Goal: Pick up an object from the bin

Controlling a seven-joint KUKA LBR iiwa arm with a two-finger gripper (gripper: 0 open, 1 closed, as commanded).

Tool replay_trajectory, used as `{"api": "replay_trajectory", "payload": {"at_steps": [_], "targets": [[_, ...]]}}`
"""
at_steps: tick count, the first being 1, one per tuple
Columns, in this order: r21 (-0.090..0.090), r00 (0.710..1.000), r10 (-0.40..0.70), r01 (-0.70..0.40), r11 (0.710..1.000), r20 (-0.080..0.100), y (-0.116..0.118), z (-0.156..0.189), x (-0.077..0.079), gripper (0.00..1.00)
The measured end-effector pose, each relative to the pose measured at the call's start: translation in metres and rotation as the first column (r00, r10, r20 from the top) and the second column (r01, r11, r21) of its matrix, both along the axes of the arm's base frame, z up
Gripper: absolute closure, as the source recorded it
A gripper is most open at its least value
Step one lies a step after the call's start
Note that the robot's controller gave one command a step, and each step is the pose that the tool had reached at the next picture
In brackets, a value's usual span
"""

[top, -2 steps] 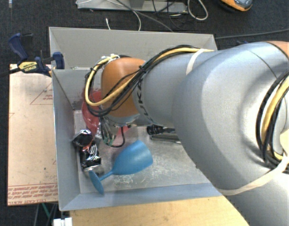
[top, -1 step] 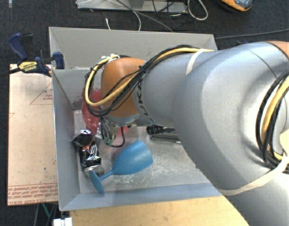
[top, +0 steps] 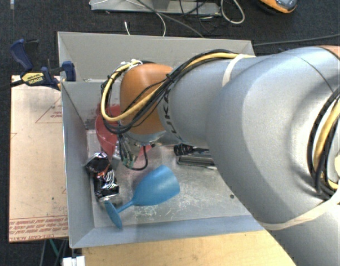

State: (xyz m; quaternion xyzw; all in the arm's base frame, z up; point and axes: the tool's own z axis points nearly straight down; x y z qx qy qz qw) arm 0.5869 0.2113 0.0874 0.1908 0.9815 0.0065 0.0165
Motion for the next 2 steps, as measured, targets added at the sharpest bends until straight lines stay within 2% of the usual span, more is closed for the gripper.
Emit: {"api": "replay_trajectory", "payload": {"at_steps": [1, 2], "targets": [[-0.002, 1.000, 0.000, 0.000, 1.000, -0.008, 0.000, 0.038, -0.002, 1.00], [-0.001, 1.000, 0.001, -0.001, 1.000, -0.007, 0.000, 0.070, -0.002, 1.00]]}}
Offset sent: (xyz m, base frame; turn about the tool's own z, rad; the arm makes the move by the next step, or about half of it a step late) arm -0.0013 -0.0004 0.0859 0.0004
